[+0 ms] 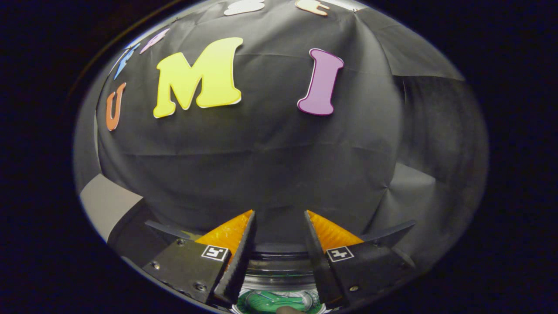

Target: Put the clothes into the washing machine and then close the washing machine lid.

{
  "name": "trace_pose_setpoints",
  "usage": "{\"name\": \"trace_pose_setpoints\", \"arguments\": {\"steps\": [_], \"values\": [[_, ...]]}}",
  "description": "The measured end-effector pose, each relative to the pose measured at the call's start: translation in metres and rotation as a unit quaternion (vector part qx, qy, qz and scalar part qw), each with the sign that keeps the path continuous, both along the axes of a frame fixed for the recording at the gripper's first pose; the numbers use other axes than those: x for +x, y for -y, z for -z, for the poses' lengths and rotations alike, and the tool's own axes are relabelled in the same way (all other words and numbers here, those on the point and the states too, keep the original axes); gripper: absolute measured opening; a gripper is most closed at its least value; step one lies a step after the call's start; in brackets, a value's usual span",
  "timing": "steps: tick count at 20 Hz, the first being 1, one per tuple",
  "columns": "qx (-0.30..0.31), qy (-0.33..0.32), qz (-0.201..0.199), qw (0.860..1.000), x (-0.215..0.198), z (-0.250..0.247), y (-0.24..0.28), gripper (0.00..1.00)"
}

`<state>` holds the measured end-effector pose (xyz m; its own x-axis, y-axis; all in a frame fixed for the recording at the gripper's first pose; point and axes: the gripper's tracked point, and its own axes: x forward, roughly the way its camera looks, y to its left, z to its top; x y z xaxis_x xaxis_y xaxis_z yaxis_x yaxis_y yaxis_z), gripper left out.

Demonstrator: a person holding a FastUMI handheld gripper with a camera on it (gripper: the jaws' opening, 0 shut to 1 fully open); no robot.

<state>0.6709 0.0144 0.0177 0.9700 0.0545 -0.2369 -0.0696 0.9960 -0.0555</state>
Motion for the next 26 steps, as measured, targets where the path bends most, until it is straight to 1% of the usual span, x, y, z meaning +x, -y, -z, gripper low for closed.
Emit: {"name": "trace_pose_setpoints", "arguments": {"steps": [8,17,26], "values": [[0.001,0.012,-0.003,1.0,-0.018,0.0,0.003,0.68],[-0.003,0.03,-0.009,1.0,-0.05,0.003,0.005,0.68],[-0.009,0.031,-0.022,0.999,-0.082,0.014,0.009,0.68]]}}
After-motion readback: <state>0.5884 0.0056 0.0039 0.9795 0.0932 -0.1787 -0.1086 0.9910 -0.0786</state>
